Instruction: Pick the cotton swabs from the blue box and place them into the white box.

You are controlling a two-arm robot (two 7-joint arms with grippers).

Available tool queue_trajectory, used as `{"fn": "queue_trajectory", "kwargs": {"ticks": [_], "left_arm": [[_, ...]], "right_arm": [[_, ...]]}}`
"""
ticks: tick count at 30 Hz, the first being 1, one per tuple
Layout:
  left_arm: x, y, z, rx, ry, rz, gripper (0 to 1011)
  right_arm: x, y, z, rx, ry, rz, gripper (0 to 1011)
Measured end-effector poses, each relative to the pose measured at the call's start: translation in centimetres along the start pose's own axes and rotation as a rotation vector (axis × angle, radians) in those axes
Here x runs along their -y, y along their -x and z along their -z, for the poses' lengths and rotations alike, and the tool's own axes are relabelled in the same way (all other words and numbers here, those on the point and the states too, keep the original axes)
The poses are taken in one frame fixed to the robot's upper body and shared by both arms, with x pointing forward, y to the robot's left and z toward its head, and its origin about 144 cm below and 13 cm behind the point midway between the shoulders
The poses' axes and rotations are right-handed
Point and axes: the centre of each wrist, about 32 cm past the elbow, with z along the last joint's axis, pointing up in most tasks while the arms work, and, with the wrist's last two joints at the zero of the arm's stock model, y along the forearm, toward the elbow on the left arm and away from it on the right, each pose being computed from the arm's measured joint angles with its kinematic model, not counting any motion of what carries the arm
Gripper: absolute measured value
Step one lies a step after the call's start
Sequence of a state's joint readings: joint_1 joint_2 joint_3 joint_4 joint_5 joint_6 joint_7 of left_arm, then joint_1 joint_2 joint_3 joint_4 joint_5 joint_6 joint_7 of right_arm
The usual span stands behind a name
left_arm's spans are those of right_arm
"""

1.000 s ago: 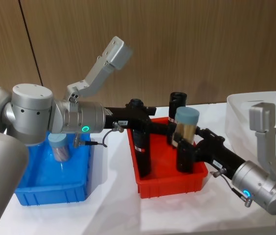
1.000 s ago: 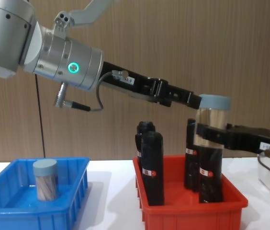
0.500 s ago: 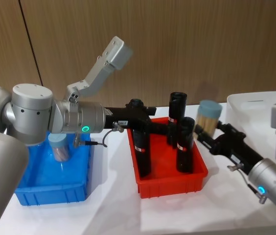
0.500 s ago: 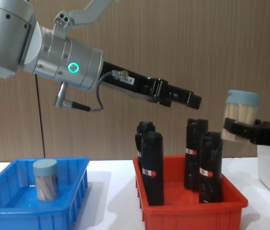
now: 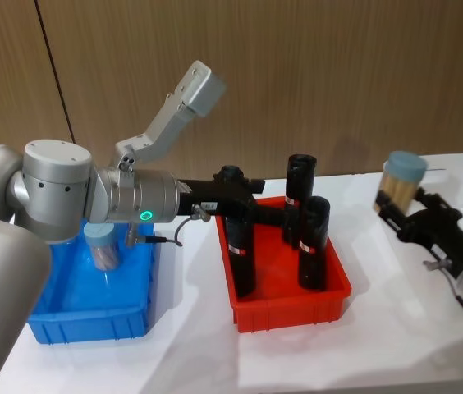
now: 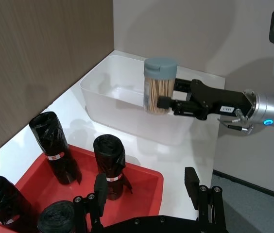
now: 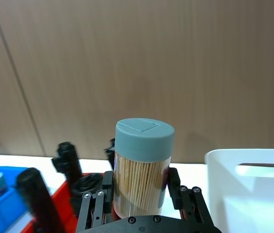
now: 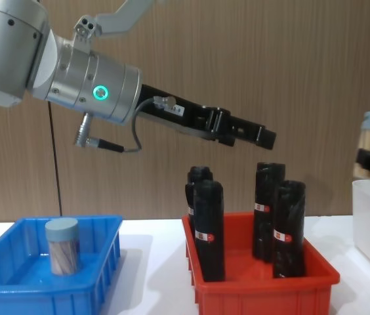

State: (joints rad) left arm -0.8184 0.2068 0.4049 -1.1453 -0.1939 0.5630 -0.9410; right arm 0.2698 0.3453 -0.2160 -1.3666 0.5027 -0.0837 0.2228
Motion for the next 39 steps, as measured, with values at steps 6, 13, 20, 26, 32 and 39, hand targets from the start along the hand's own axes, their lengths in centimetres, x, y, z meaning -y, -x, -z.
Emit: {"fn": "queue_trajectory", "kwargs": {"ticks": [6, 13, 20, 26, 32, 39], "left_arm": [[0.0, 0.0, 0.0, 0.000, 0.000, 0.000, 1000], [0.0, 0.0, 0.0, 0.000, 0.000, 0.000, 1000], [0.0, 0.0, 0.0, 0.000, 0.000, 0.000, 1000], [0.0, 0.0, 0.0, 0.000, 0.000, 0.000, 1000], [0.0, 0.0, 0.0, 0.000, 0.000, 0.000, 1000], [0.0, 0.0, 0.0, 0.000, 0.000, 0.000, 1000]], "right_arm": [[0.2, -1.3, -0.4, 0.022, -0.009, 0.062, 668], [0.3, -2.7, -0.6, 0.054, -0.001, 0.123, 668], [0.3, -4.1, -0.4, 0.076, 0.025, 0.177, 668], [0.4, -4.9, -0.1, 0.079, 0.045, 0.206, 668], [0.4, -5.3, 0.1, 0.079, 0.058, 0.225, 668], [0.4, -5.7, 0.3, 0.076, 0.067, 0.241, 841]]}}
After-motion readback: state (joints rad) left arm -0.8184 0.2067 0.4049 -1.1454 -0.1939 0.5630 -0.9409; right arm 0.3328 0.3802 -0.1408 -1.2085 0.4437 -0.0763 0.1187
